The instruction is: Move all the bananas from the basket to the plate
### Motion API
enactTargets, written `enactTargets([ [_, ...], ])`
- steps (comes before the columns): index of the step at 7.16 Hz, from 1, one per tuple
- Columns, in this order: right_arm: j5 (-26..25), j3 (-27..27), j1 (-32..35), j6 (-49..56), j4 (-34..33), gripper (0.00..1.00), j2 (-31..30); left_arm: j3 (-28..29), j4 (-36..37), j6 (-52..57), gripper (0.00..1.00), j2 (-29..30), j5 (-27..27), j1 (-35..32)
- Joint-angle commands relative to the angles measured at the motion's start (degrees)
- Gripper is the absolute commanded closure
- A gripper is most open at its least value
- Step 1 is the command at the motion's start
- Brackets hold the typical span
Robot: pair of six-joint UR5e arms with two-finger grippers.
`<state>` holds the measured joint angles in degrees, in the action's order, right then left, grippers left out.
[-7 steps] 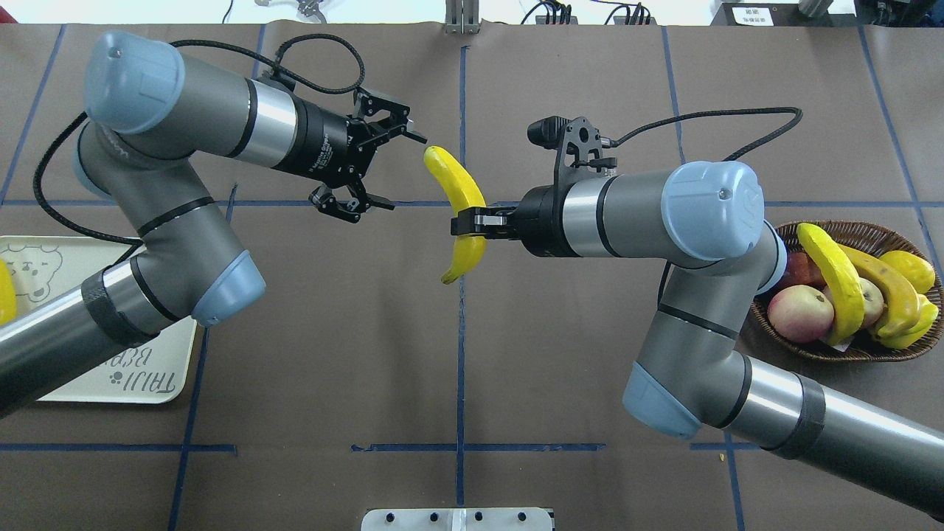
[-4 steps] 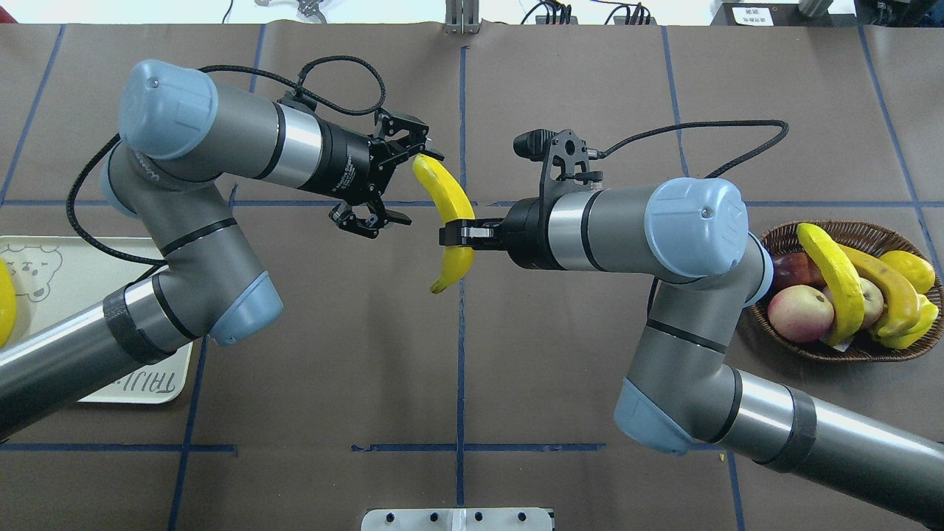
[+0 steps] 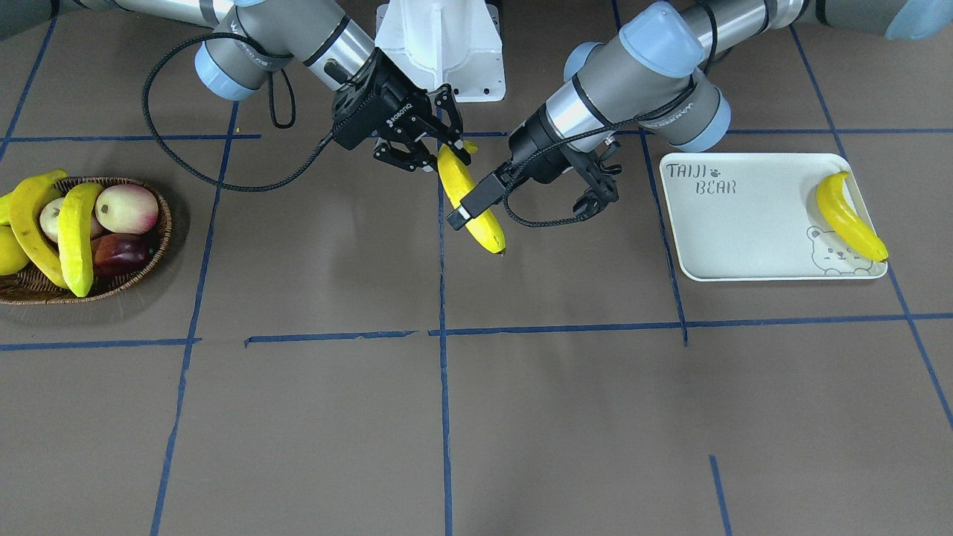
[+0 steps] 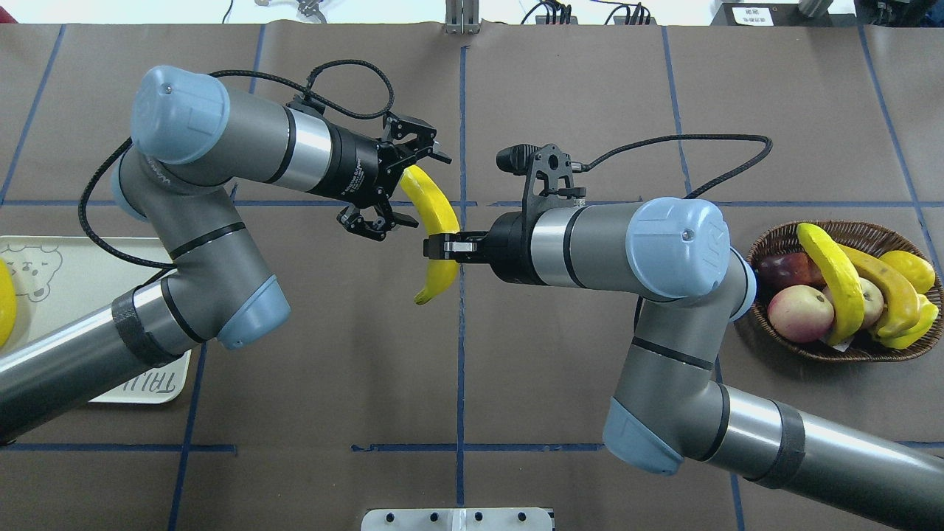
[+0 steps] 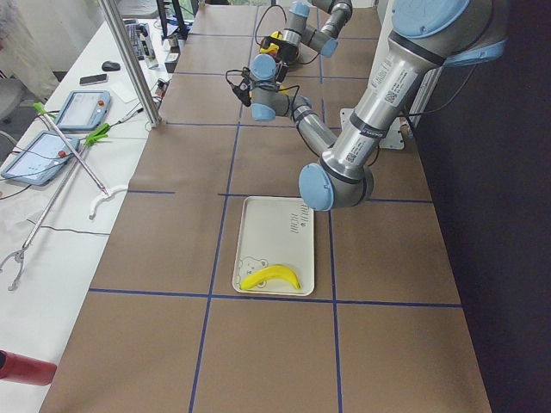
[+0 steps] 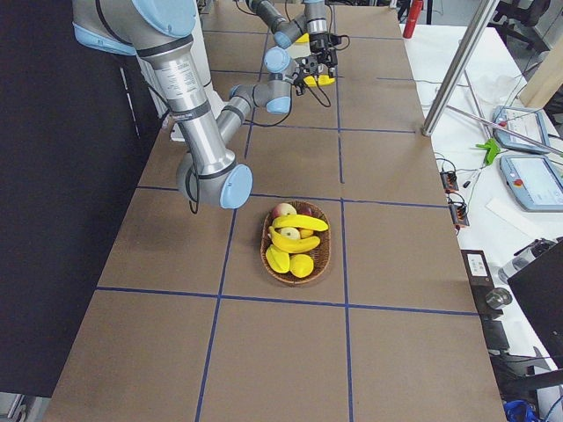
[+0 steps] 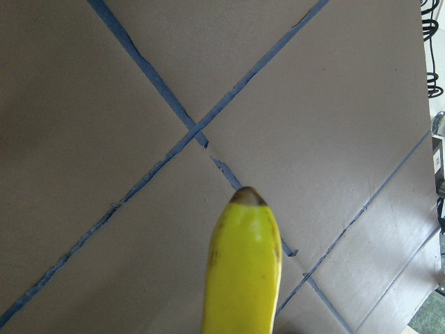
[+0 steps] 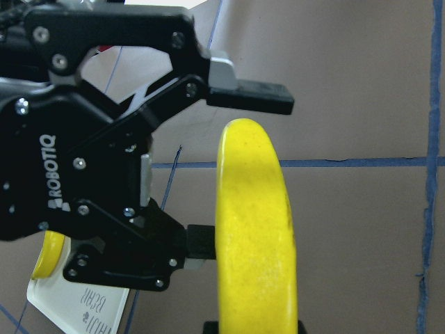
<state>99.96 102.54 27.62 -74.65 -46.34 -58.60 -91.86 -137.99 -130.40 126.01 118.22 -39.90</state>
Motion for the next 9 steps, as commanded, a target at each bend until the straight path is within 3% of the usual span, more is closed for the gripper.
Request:
enactTargets([
  [1,-0.03,0.12,-0.29,0.03,-0.33,0.99,0.24,0.02,0.96,-0.03,0.01,-0.07,-0.01,0.26],
  [2,0.06,0.73,-0.37,0.03,-0.42,0.98,0.24,0.02,1.05,0.15,0.19,-0.15,-0.01,0.26],
  [3,0.15,0.82,-0.37,0.03,-0.42,0.98,0.24,0.02,1.06,0.5,0.58,-0.24,-0.01,0.17],
  [4,0.23,0.73,-0.37,0.21,-0.5,0.97,0.15,-0.07,1.32,0.59,0.89,-0.33,-0.01,0.17],
  [5,0.41,0.64,-0.37,0.64,-1.2,0.91,0.15,-0.07,1.32,0.76,1.0,-0.5,-0.01,-0.09],
  [6,0.59,0.73,-0.37,0.73,-3.04,0.52,0.33,-0.07,1.32,0.85,1.0,-0.68,0.08,-0.27],
  [7,0.67,1.69,-0.29,0.73,-5.06,0.01,0.5,-0.07,1.41,0.94,1.0,-0.68,0.08,-0.44],
  [9,1.46,4.15,0.93,0.65,-9.72,0.01,0.68,0.02,1.41,0.94,1.0,-0.77,-0.01,-0.45],
])
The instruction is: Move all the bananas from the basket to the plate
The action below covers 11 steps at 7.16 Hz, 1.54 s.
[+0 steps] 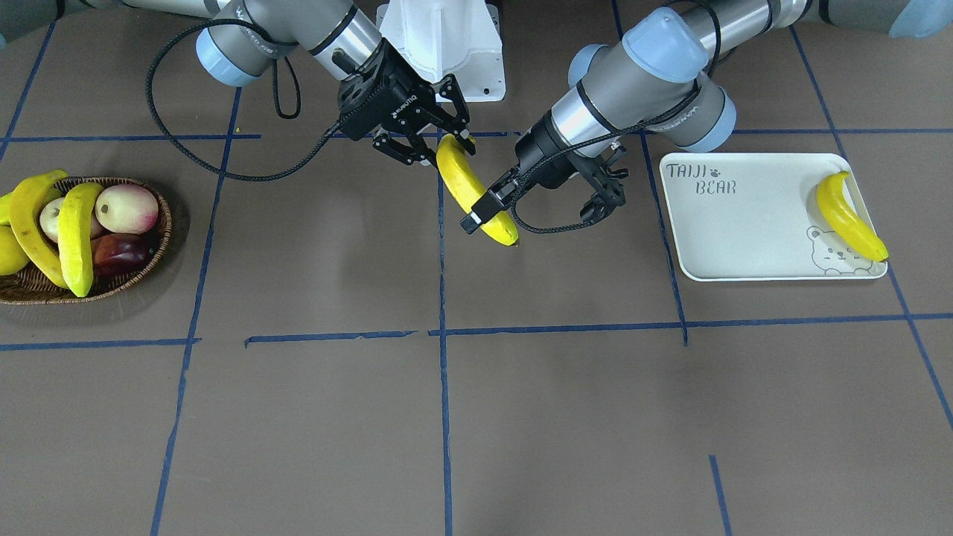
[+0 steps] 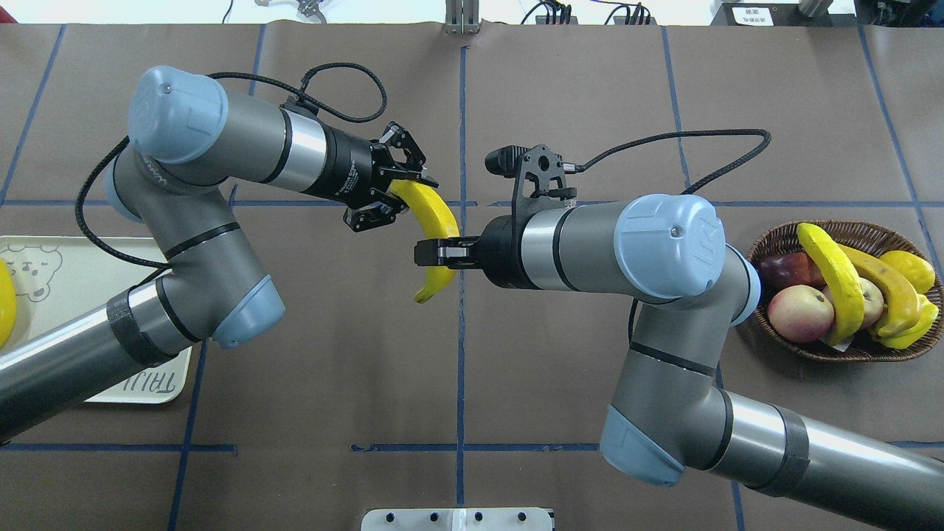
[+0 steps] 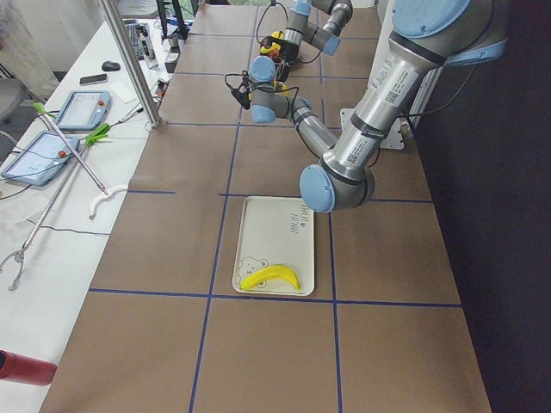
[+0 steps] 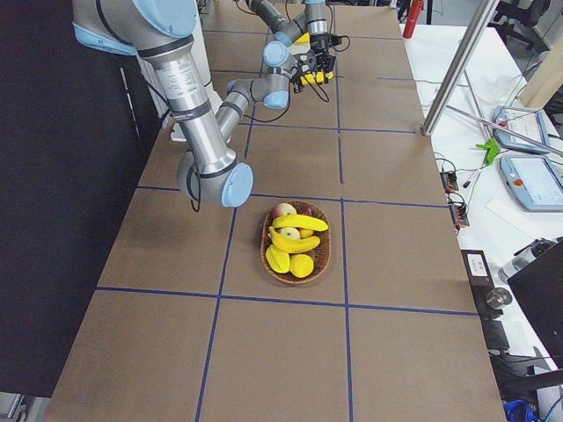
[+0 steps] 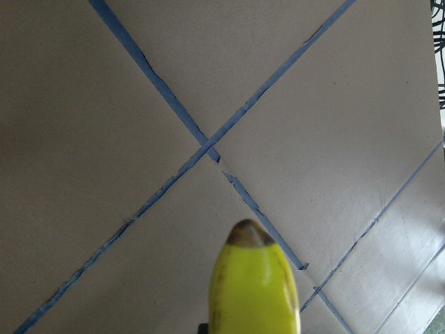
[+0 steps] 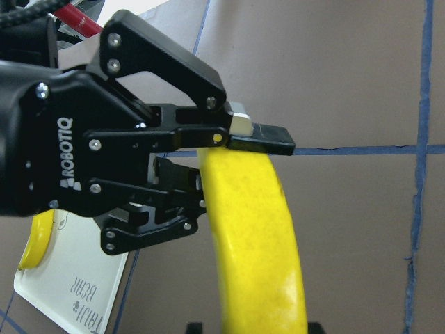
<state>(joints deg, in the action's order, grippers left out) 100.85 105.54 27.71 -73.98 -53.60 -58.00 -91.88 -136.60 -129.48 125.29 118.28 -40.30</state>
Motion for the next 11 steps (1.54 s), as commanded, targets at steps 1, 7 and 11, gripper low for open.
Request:
enactTargets([
  [1,4.4,1.25,2.77,-0.02,-3.35,0.01,0.08,0.04,0.1,0.02,1.0,-0.48,-0.06,-0.04],
  [7,22.81,2.57,16.49,12.4,-25.28,0.01,-2.54,-2.15,-0.16,23.24,1.0,-18.71,10.97,-11.35],
  [11,22.46,2.74,21.93,25.06,-34.14,0.01,-8.88,-0.85,-0.16,46.98,1.0,-36.84,10.49,-18.22],
])
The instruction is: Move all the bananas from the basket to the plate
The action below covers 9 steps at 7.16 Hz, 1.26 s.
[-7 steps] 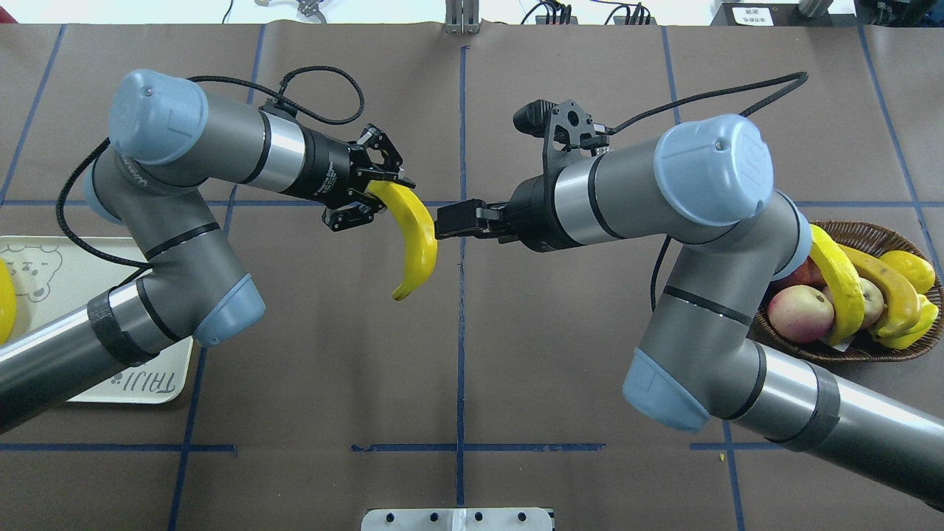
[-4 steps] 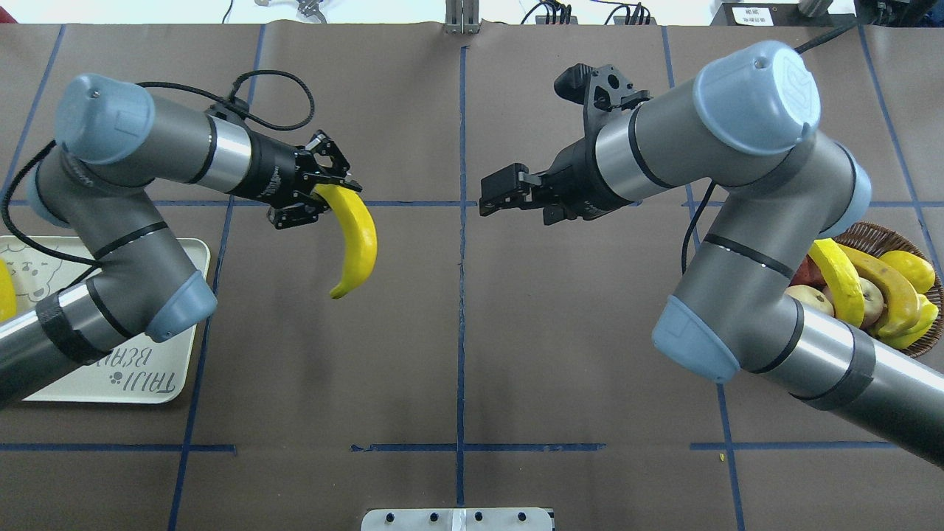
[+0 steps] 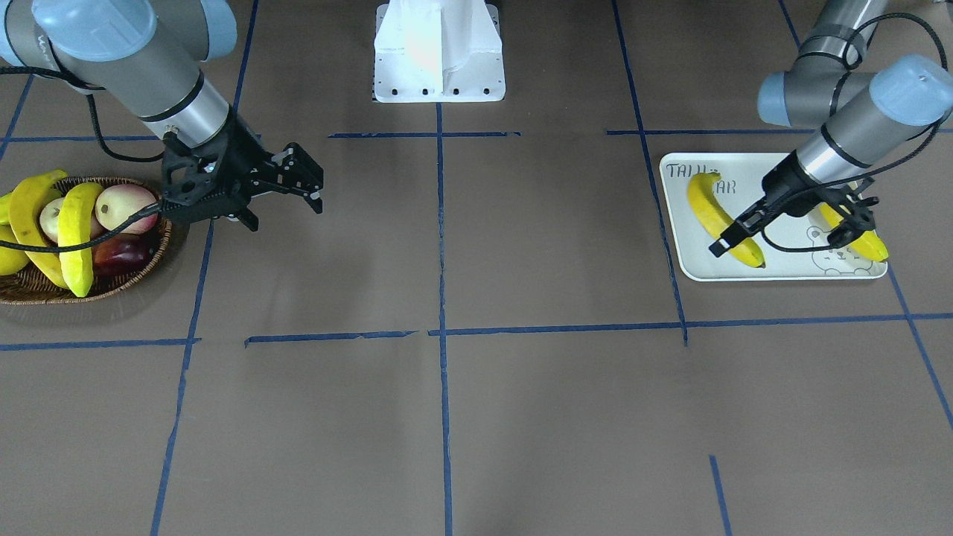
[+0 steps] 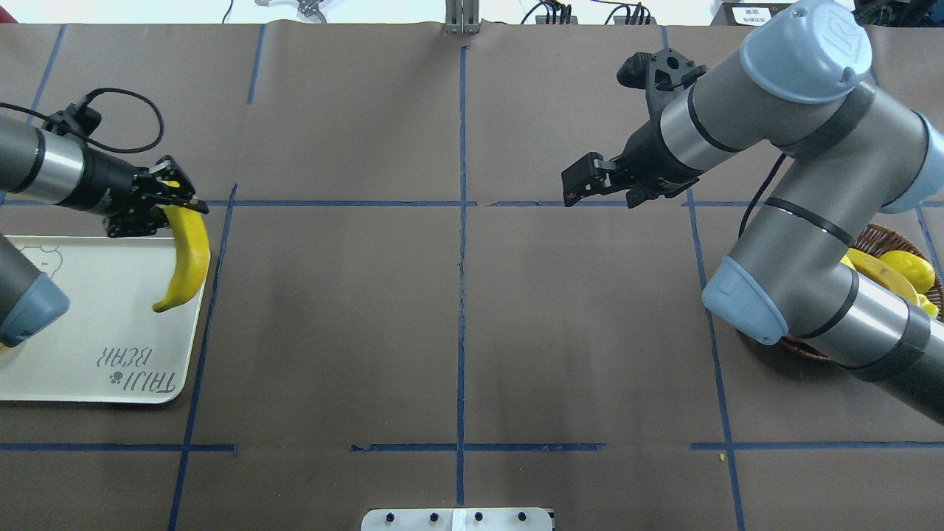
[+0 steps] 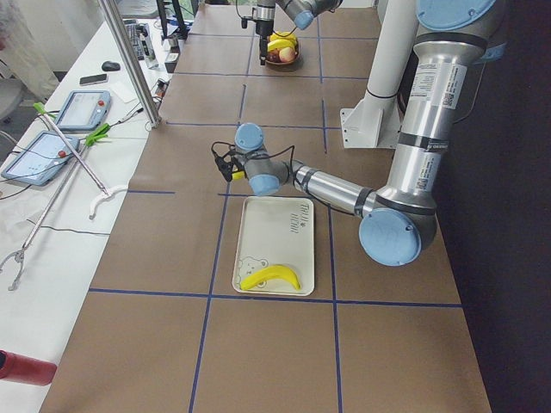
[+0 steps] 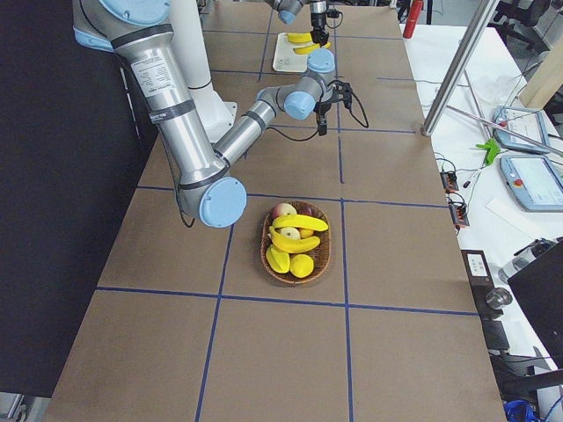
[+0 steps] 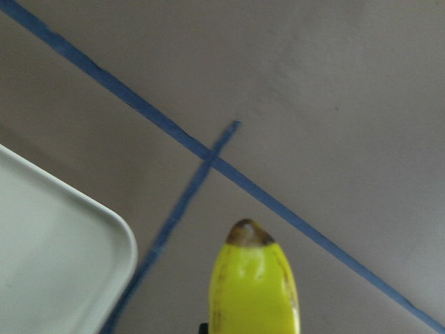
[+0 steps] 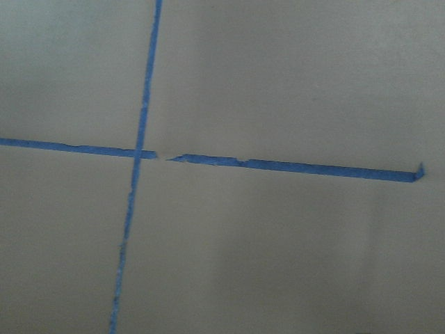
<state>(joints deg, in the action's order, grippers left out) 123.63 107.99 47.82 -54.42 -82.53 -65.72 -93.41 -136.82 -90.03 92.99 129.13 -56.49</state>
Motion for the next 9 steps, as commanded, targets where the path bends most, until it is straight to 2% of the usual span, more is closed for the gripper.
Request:
enactTargets([
  [1,-0.76,2.38,2.45,12.17,-14.23,0.01,-0.29,1.21,-0.02,12.11,1.0,-7.88,-0.63,-3.78],
  [2,-1.02,4.06,3.67,15.37,-17.54,0.01,-0.37,2.6,-0.02,14.94,1.0,-9.82,-1.33,-4.76],
  [4,-0.59,4.95,4.21,18.56,-17.66,0.01,-0.72,7.7,-0.64,14.97,0.98,-10.02,-9.92,-4.59],
  [5,-0.5,5.04,4.21,18.65,-17.66,0.01,-0.72,8.15,-0.64,14.88,0.78,-10.11,-10.04,-4.59],
  [6,-0.41,5.39,4.21,18.65,-17.66,0.01,-0.81,7.89,-0.55,15.14,0.01,-9.76,-10.13,-4.59],
  [9,-0.41,5.3,4.3,18.74,-17.75,0.01,-0.99,6.93,0.06,15.67,0.0,-9.31,-7.07,-5.55],
])
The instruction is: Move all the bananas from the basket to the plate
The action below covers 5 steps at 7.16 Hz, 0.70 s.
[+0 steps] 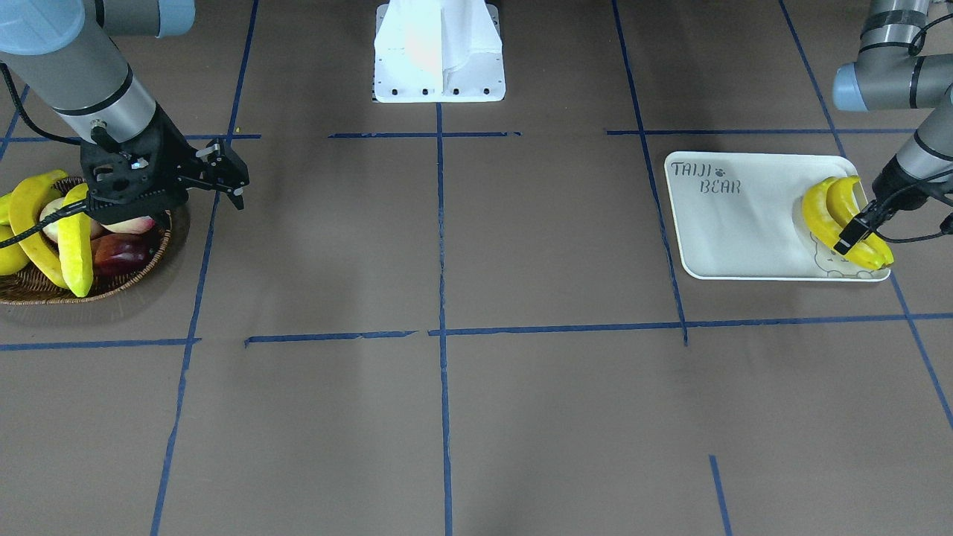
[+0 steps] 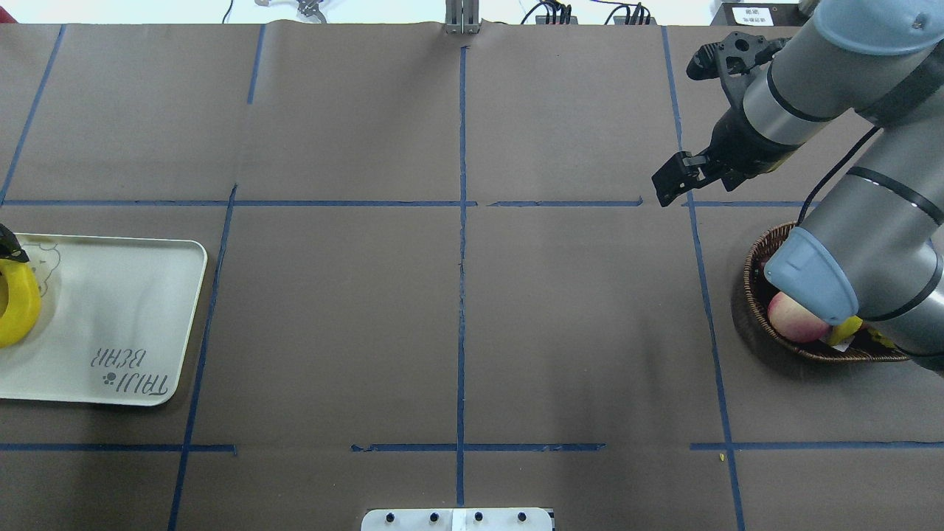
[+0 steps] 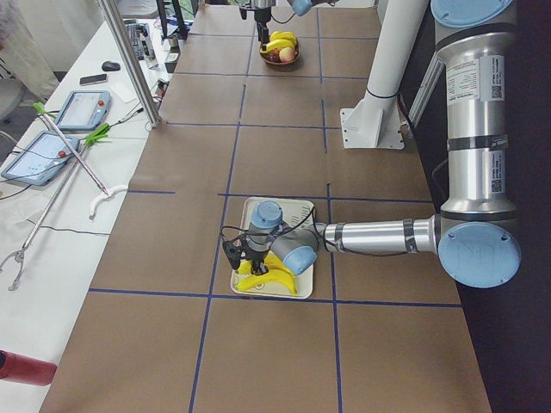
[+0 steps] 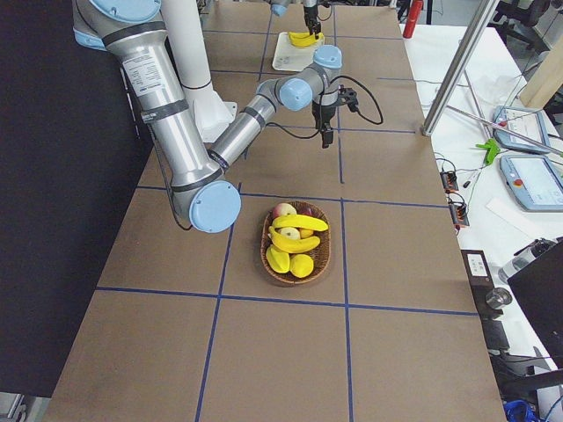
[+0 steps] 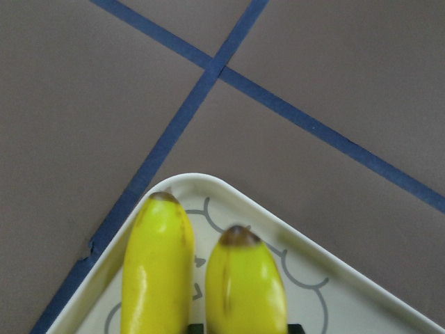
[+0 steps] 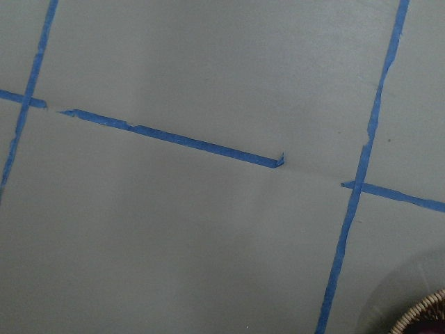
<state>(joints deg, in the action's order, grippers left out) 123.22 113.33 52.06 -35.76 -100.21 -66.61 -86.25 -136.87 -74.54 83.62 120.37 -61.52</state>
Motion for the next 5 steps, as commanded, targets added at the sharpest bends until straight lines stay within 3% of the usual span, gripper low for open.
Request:
enactTargets([
  [1,-0.08,-0.04,0.41,0.42,-0.07,0.01,-0.62,-0.94,0.11,0.19,0.0,0.05,5.63,-2.62],
  [2,0.01,0.05,1.19,5.82,-0.07,0.01,-3.06,-3.2,0.11,0.1,0.0,0.05,9.85,-3.6],
  [3,-0.69,2.48,1.38,8.49,0.28,0.01,-8.39,-7.49,0.11,0.1,0.0,1.18,8.5,-3.69],
  [5,-0.52,7.67,4.35,13.65,0.72,0.01,-17.19,-10.17,0.11,0.01,0.0,2.07,6.9,-3.34],
])
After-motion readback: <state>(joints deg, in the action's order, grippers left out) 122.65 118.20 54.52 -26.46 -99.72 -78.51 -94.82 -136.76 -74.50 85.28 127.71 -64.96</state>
